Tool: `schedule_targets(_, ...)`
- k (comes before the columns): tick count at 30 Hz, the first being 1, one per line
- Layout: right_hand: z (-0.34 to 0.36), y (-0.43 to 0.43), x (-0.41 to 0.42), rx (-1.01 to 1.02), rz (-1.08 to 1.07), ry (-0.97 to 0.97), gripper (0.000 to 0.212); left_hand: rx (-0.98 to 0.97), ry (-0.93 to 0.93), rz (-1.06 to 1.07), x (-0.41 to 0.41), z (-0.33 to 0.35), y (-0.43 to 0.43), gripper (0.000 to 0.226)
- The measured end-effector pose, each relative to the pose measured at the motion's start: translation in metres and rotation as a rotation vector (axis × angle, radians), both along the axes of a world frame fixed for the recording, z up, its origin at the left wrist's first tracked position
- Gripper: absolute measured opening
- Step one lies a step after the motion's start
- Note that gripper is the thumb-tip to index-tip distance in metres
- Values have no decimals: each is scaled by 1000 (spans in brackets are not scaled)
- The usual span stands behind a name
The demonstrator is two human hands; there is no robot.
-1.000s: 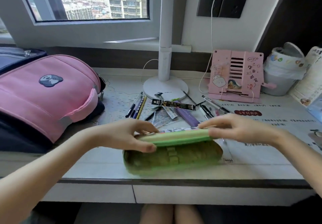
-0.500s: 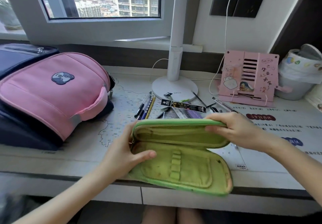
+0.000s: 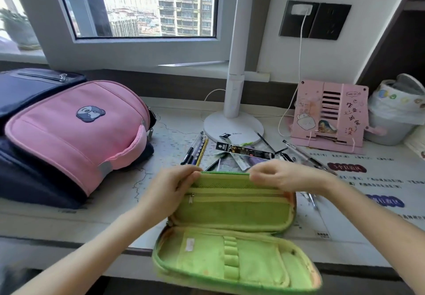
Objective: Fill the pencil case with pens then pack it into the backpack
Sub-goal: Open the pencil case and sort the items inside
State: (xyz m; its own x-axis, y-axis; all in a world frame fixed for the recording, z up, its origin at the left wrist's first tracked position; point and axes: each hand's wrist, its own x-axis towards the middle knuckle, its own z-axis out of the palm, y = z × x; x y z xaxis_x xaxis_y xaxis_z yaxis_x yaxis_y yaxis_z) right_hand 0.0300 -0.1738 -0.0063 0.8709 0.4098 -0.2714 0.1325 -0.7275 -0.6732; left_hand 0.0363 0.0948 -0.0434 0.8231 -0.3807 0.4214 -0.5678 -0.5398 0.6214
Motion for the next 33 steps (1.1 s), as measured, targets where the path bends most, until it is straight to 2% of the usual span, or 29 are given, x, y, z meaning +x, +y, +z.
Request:
schedule_targets(2,3,10,15,75,-60,-65,51,-1,-83,-8,-9,-2,5,20)
schedule_targets(3,1,14,25,43,-81,-142,42,-4,-104,-17,-13,-3,9,24)
schedule_targets(5,-3,26,44,-229,-15,-306,32,-26,-115,-17,-20,-5,17,32)
schedule_targets(7,-12,38,59,-497,85,-362,47,-71,-102,-8,-23,-6,23,30)
schedule_targets(9,-14,46,70,-605,108,-363,56,-114,-85,10,-24,-9,26,22)
schedule_targets(18,-12,50,92,-582,133,-182,52,-123,-68,29,-22,-12,28,23)
schedule_targets(22,-12,48,95,-540,96,-173,40,-133,-73,51,-21,-13,26,25)
schedule_targets(25,-14,40,92,-448,69,-217,25,-170,-70,71,-21,-14,24,30)
schedule_targets(31,-9,25,85,-212,-28,-313,26,-224,-16,124,-11,-21,16,18)
schedule_targets(33,-1,24,81,-52,-105,-329,22,-237,6,126,-7,-22,14,15)
